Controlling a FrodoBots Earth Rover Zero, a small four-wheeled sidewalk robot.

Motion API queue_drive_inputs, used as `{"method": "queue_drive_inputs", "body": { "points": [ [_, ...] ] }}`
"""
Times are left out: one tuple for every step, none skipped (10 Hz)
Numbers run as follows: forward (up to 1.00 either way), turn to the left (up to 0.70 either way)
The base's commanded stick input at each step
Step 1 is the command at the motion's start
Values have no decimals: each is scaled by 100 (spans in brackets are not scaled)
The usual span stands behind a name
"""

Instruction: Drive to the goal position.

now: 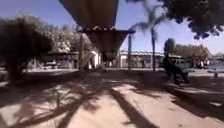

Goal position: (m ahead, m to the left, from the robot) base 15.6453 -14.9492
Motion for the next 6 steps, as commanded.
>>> {"method": "queue_drive_inputs", "body": {
  "points": [
    [85, 0],
    [85, 0],
    [85, 0],
    [85, 0],
    [85, 0],
    [85, 0]
  ]
}}
